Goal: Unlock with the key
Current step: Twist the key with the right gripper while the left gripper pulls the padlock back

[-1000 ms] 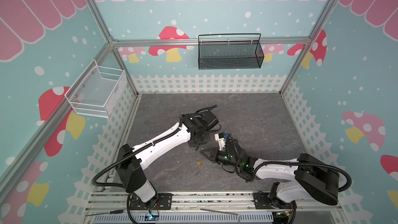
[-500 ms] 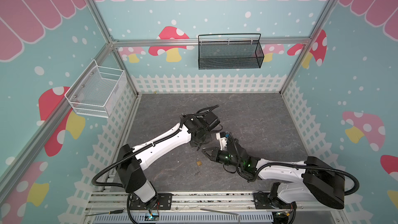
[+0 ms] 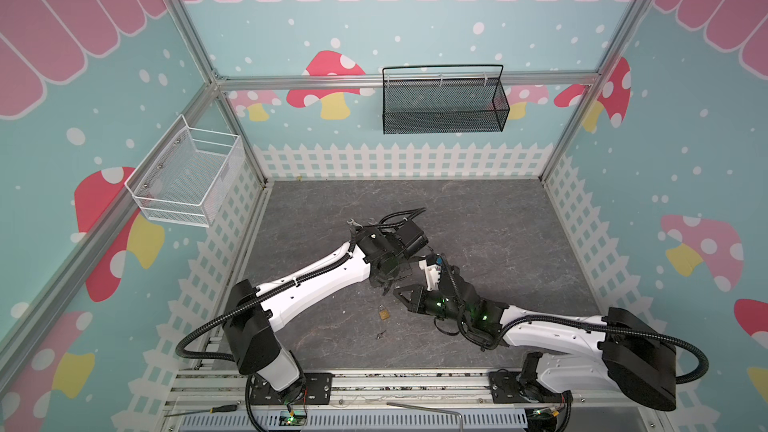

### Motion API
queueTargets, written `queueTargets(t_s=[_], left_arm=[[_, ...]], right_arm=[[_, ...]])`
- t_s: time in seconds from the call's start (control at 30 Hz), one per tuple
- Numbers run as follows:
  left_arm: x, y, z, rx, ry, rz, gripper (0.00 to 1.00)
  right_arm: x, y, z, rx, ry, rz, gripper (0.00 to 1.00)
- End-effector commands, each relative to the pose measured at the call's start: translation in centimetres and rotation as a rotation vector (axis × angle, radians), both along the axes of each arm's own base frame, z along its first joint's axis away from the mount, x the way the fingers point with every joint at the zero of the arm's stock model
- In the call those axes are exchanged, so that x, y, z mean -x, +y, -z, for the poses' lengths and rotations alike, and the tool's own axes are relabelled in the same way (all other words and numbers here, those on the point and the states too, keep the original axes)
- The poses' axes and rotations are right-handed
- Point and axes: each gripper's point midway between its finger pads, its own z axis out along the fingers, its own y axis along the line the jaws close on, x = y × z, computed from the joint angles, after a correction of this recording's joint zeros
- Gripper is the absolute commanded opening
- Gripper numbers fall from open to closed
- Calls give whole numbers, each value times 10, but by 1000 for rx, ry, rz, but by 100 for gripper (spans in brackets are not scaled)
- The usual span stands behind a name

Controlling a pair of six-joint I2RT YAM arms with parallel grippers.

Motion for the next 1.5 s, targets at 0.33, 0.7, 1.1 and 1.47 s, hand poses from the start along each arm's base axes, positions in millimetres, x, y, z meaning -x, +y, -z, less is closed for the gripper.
queueTargets(t_s=[0.33,0.7,1.1,1.47], left_arm=[[58,14,18,21,213,16,0],[76,-17,12,142,266,49,0],[54,22,0,184,154,-34,0],[41,22,-10,249,101,-61,0]], right_arm=[[-27,-1,-84,-233,-228,81,0],[-36,-12,-83,-298,-245,66,0],[8,2,-126,-481,-303,-228,0],[10,17,-109,-370,-249,-287,0]])
